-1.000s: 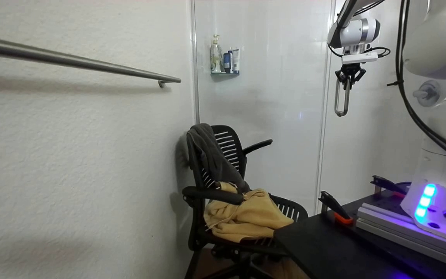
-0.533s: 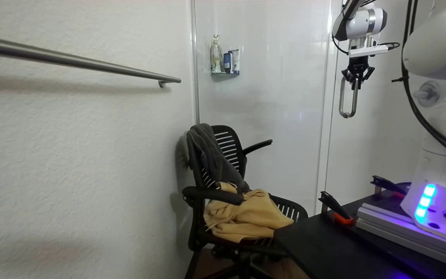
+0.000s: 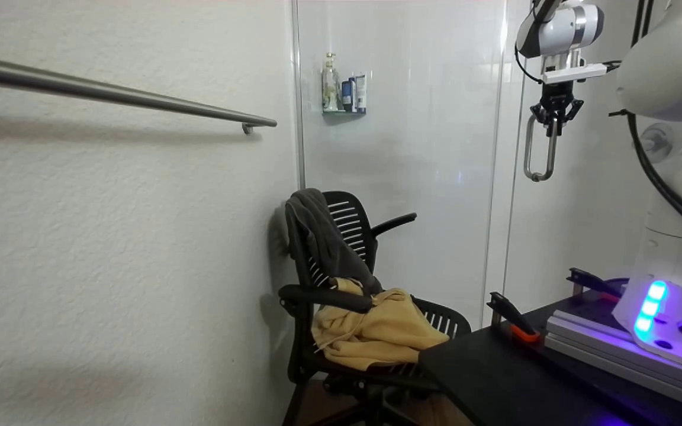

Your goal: Open the door

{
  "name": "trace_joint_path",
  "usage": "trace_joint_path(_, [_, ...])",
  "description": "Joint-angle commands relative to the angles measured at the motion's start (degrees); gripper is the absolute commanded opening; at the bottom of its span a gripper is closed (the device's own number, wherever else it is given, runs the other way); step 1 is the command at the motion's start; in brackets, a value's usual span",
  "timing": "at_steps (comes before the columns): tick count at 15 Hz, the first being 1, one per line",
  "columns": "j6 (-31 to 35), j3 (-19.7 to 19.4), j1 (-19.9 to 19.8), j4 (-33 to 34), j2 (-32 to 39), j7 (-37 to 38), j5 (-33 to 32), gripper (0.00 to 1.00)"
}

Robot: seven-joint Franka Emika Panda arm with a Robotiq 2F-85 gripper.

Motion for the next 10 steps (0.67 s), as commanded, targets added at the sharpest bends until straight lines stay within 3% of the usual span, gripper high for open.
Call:
trace_joint_path(1, [-8.4, -0.2, -0.1, -5.5, -6.3, 0.5, -6.1, 0.06])
trace_joint_path(10, [-7.3, -1.0, -3.1, -20.2, -19.9, -2.5, -14.2, 0.06])
